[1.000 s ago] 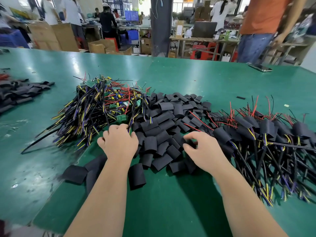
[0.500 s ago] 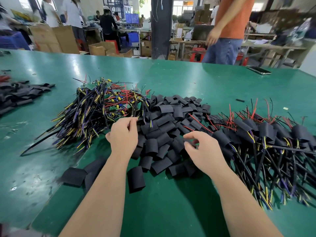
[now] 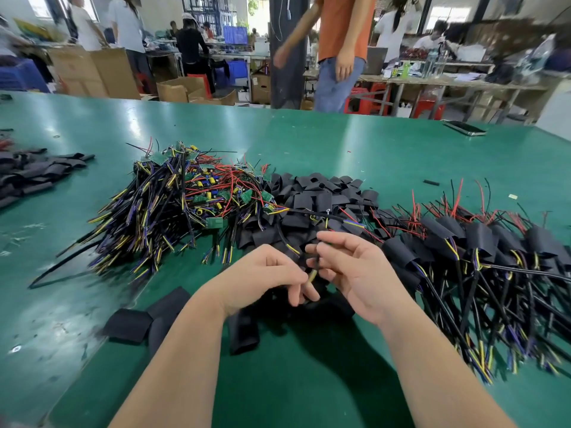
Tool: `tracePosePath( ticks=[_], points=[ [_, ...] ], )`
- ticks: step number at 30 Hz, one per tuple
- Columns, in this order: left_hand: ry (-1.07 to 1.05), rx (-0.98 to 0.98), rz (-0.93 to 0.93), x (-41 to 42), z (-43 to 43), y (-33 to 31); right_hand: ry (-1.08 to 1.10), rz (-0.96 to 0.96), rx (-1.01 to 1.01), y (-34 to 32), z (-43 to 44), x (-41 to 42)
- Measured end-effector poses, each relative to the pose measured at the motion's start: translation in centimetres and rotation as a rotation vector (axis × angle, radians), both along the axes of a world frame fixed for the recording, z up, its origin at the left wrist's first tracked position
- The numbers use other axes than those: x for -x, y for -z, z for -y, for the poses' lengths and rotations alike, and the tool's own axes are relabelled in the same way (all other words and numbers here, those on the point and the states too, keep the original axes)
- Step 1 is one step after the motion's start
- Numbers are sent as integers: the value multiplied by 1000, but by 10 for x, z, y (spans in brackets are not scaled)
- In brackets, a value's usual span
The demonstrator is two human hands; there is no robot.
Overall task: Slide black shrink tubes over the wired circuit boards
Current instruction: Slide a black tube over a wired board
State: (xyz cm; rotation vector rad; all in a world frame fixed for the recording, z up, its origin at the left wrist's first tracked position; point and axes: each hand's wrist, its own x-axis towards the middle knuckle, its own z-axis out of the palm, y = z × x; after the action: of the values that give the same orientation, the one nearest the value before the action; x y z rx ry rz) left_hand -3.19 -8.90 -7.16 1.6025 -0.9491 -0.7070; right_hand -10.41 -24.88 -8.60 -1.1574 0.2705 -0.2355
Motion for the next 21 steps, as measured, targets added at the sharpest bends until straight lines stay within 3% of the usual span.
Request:
tracePosePath(
  ticks=[3,5,9,11,15,21],
  points=[
    [-202,-284,-175,-5,14,-7,-1,12,53,2,-2,2],
    [-445,-173,-346,-10,15,-8,-54,45,-31,-1,-1,3],
    [-702,119,-41,-12,10,6,-240,126,-133,-11,0,11],
    [-748,198,-59,-14,11,13,-376,157,-143,-14,-2,16],
    [-757,332,-359,-19,15,10,-558,144,-46,-10,-6,19],
    [-678,570,-495,-24,2,11,-416,296,-240,-10,6,16]
  ],
)
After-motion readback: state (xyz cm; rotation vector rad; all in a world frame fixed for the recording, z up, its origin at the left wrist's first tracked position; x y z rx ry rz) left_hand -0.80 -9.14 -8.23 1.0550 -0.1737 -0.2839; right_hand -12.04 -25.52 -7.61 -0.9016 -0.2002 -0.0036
